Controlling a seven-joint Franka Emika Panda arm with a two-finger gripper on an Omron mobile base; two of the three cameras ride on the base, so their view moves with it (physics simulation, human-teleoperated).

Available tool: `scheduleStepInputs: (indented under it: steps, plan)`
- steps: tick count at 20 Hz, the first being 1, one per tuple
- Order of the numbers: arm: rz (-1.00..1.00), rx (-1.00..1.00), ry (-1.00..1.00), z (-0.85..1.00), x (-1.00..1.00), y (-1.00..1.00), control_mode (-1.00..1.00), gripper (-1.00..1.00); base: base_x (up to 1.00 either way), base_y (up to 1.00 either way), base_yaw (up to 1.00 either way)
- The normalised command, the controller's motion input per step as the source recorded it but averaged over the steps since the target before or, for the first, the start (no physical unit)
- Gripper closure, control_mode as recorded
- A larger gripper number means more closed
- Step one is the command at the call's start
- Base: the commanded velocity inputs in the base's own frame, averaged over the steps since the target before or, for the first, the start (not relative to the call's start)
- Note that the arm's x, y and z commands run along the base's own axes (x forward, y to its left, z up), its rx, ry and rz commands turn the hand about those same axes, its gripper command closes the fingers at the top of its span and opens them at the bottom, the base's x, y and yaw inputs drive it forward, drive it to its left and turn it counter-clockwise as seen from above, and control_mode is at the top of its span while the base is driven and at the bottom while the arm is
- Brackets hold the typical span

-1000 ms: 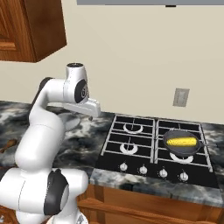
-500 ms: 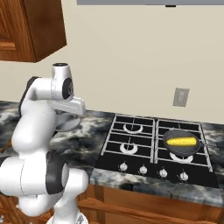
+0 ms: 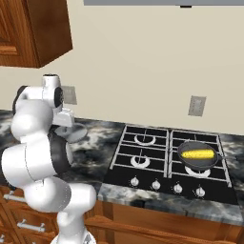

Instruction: Place both pans onto different burners. Then place the corn and the chicken drumstick on different pans.

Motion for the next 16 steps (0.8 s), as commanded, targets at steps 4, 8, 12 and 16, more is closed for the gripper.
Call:
scheduleStepInputs:
  steps: [4, 8, 12, 16]
  plan:
    - [0.0, -0.01, 0.01, -0.44, 0.0, 0.48, -1.0, -1.0, 0.0, 0.0, 0.0]
    - [0.0, 0.0, 0.0, -0.49, 0.0, 0.36, -1.0, -1.0, 0.0, 0.0, 0.0]
    - [0.0, 0.0, 0.0, -0.43, 0.0, 0.29, -1.0, -1.0, 0.0, 0.0, 0.0]
    - [0.0, 0.0, 0.0, -0.37, 0.0, 0.19, -1.0, -1.0, 0.0, 0.0, 0.0]
